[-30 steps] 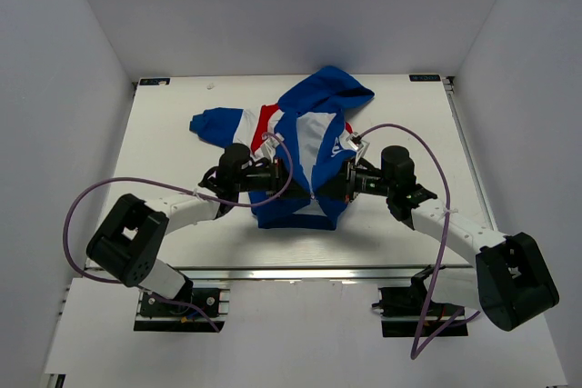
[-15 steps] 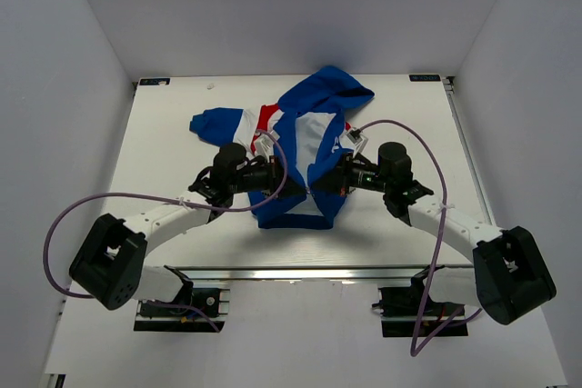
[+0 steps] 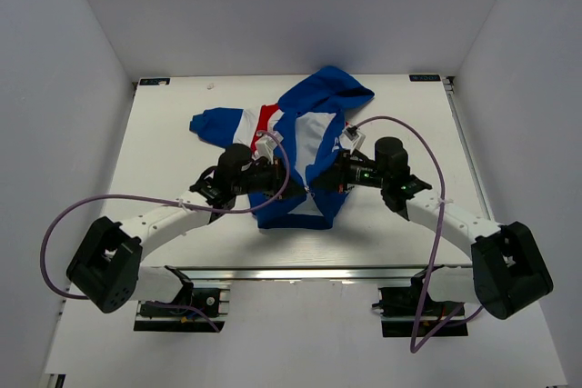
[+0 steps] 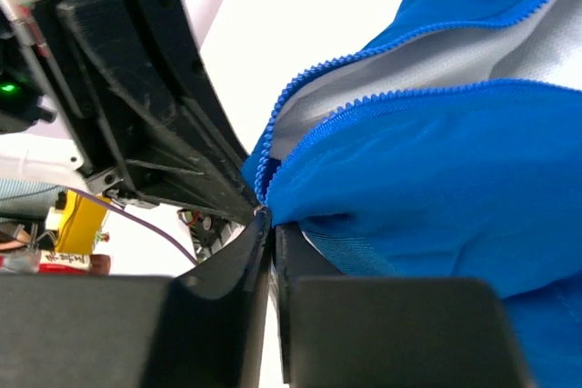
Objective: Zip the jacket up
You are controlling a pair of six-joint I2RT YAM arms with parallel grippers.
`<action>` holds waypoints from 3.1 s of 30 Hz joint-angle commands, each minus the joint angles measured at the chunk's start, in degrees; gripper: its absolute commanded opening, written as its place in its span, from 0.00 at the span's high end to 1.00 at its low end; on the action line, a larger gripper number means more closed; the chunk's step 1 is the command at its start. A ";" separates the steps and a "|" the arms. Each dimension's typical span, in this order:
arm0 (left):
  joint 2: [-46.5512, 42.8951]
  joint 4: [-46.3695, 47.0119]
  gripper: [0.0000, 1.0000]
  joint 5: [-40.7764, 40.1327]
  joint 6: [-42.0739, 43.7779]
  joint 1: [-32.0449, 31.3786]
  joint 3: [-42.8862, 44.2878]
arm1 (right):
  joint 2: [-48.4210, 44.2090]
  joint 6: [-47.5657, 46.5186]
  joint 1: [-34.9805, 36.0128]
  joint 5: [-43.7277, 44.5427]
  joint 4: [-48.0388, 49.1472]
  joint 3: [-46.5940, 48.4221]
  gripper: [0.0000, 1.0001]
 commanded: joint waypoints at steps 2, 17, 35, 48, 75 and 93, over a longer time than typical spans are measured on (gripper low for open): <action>-2.86 -7.16 1.00 -2.59 0.26 -0.91 3.14 | 0.13 -5.12 -0.30 1.17 -4.65 3.97 0.82; 1.27 -24.99 1.00 -9.18 -5.72 -0.30 15.10 | -11.46 -24.53 2.51 10.29 -27.22 4.75 0.13; 9.80 -38.37 1.00 -3.65 -13.45 0.50 28.82 | -8.66 -36.95 37.23 78.41 -26.37 9.41 0.12; 6.45 -37.75 1.00 -5.50 -14.51 0.50 27.32 | -3.39 -39.94 40.13 78.86 -24.71 11.79 0.34; 4.26 -37.40 1.00 -4.97 -13.55 0.50 25.92 | -2.94 -39.23 40.57 79.31 -20.75 12.14 0.95; 6.63 -41.00 1.00 -4.97 -3.09 0.15 26.00 | -2.86 -37.83 40.31 67.17 -32.79 16.71 1.00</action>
